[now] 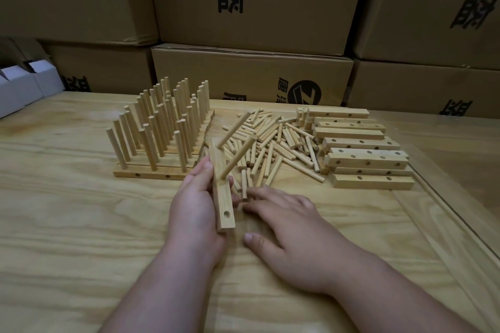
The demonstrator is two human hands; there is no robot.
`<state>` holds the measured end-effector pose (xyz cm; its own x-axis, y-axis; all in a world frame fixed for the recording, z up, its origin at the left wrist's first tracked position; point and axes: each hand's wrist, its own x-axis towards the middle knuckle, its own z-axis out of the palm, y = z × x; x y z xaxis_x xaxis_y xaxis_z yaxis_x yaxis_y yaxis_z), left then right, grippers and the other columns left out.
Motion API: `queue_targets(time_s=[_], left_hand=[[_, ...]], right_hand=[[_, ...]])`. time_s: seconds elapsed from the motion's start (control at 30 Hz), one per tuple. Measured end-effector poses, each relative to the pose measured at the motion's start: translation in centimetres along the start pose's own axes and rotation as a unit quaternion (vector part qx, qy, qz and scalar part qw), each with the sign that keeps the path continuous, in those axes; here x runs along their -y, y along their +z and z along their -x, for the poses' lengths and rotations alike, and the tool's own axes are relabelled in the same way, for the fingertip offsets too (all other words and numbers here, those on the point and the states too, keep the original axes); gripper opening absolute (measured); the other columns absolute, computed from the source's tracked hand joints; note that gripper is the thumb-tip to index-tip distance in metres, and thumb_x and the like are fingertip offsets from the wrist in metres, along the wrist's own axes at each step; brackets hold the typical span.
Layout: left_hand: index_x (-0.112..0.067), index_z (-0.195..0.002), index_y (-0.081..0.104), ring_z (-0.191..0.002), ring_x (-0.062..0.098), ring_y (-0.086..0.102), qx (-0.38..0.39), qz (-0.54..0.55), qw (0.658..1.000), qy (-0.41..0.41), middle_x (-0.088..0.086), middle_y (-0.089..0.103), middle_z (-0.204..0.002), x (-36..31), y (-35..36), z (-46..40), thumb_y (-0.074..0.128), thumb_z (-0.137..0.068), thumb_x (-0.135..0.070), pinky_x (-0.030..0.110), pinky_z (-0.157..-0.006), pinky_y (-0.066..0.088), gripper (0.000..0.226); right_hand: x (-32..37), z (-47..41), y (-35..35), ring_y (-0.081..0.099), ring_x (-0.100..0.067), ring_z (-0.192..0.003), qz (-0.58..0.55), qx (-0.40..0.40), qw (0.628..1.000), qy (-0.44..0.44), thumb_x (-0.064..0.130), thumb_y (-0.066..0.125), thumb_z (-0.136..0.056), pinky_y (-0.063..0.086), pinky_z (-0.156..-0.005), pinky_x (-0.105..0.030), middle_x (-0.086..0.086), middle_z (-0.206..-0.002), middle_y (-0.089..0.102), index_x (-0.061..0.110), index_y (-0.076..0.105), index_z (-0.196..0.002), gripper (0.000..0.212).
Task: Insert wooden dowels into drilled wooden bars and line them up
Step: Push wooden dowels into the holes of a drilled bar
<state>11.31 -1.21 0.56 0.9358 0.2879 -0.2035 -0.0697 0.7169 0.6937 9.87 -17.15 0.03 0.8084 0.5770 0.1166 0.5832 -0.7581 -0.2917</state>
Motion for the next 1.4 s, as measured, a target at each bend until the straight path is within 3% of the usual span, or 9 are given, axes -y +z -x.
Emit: queue_targets(time_s=[0.1,0.23,0.4,0.6,0.7,0.8,0.93,1.2,1.4], left_hand=[[-0.017,-0.127,0.064,-0.049,0.01,0.06,0.002,0.0,1.0,0.005,0.001,0.067,-0.065,0.1,0.0,0.0,0.052,-0.104,-0.023,0.024,-0.04,0.046,0.026],[-0.015,-0.13,0.064,-0.052,0.01,0.062,-0.002,0.006,1.0,0.004,0.002,0.066,-0.067,0.2,0.1,-0.2,0.053,-0.103,-0.021,0.023,-0.042,0.048,0.029],[-0.024,-0.124,0.066,-0.044,0.016,0.055,-0.004,-0.03,1.0,0.005,0.003,0.065,-0.063,0.1,-0.1,-0.1,0.054,-0.102,-0.026,0.024,-0.043,0.048,0.025],[-0.022,-0.124,0.067,-0.051,0.012,0.061,-0.005,-0.033,0.999,0.009,0.002,0.067,-0.066,0.2,-0.1,-0.2,0.056,-0.102,-0.025,0.026,-0.045,0.049,0.025],[-0.023,-0.123,0.067,-0.049,0.013,0.059,-0.009,-0.037,0.999,0.011,0.002,0.067,-0.064,0.2,-0.1,-0.2,0.056,-0.102,-0.026,0.026,-0.046,0.049,0.024],[-0.024,-0.121,0.067,-0.051,0.014,0.058,-0.014,-0.042,0.999,0.012,0.001,0.066,-0.065,0.1,-0.1,0.0,0.059,-0.1,-0.03,0.026,-0.045,0.049,0.023],[-0.013,-0.121,0.07,-0.054,0.015,0.057,-0.017,-0.076,0.997,0.027,0.003,0.066,-0.072,0.3,0.1,0.4,0.066,-0.095,-0.036,0.024,-0.043,0.048,0.035],[-0.013,-0.098,0.073,-0.049,0.014,0.056,-0.02,-0.09,0.996,0.017,0.004,0.064,-0.063,0.2,0.4,0.8,0.062,-0.098,-0.037,0.023,-0.043,0.048,0.027],[-0.013,-0.1,0.066,-0.049,0.016,0.055,-0.045,-0.068,0.996,0.033,0.005,0.064,-0.064,0.1,0.5,0.7,0.055,-0.103,-0.036,0.025,-0.045,0.049,0.025]], right_hand=[[0.1,0.0,-0.1,0.019,-0.003,-0.144,-0.022,-0.03,0.999,-0.001,0.064,0.032,-0.087,0.016,-0.115,-0.029,0.023,-0.151,0.028,0.039,0.043,-0.138,0.058],[0.0,-0.2,0.3,0.007,-0.001,-0.151,-0.015,0.008,1.0,-0.024,0.06,0.035,-0.093,0.009,-0.121,-0.035,0.023,-0.162,0.018,0.041,0.022,-0.153,0.064],[0.0,-0.2,-0.1,0.038,-0.005,-0.129,-0.032,-0.073,0.997,-0.003,0.046,0.049,-0.092,0.033,-0.111,-0.035,0.021,-0.133,0.046,0.036,0.055,-0.128,0.038],[-0.2,-0.2,0.3,0.012,-0.001,-0.149,-0.014,-0.035,0.999,0.016,0.048,0.04,-0.097,0.01,-0.116,-0.027,0.024,-0.159,0.027,0.037,0.035,-0.151,0.056],[-0.1,-0.2,-0.3,0.042,-0.006,-0.131,-0.011,-0.086,0.996,0.034,0.045,0.046,-0.092,0.032,-0.112,-0.033,0.021,-0.131,0.058,0.033,0.065,-0.124,0.039],[-0.2,-0.2,-0.6,0.047,-0.006,-0.102,-0.006,-0.148,0.986,0.074,0.046,0.056,-0.09,0.045,-0.095,-0.034,0.02,-0.097,0.055,0.033,0.066,-0.099,0.019],[-0.5,-0.1,-0.5,0.043,-0.01,-0.113,0.015,-0.125,0.978,0.166,0.061,0.056,-0.088,0.04,-0.101,-0.034,0.017,-0.108,0.049,0.035,0.062,-0.122,0.044],[-0.4,-0.1,-0.8,0.048,-0.011,-0.102,0.015,-0.161,0.963,0.217,0.048,0.056,-0.091,0.041,-0.092,-0.034,0.016,-0.094,0.049,0.037,0.055,-0.095,0.012],[-0.6,-0.2,-0.7,0.054,-0.015,-0.108,0.004,-0.148,0.961,0.233,0.043,0.054,-0.095,0.042,-0.098,-0.036,0.013,-0.106,0.06,0.033,0.062,-0.12,0.027]])
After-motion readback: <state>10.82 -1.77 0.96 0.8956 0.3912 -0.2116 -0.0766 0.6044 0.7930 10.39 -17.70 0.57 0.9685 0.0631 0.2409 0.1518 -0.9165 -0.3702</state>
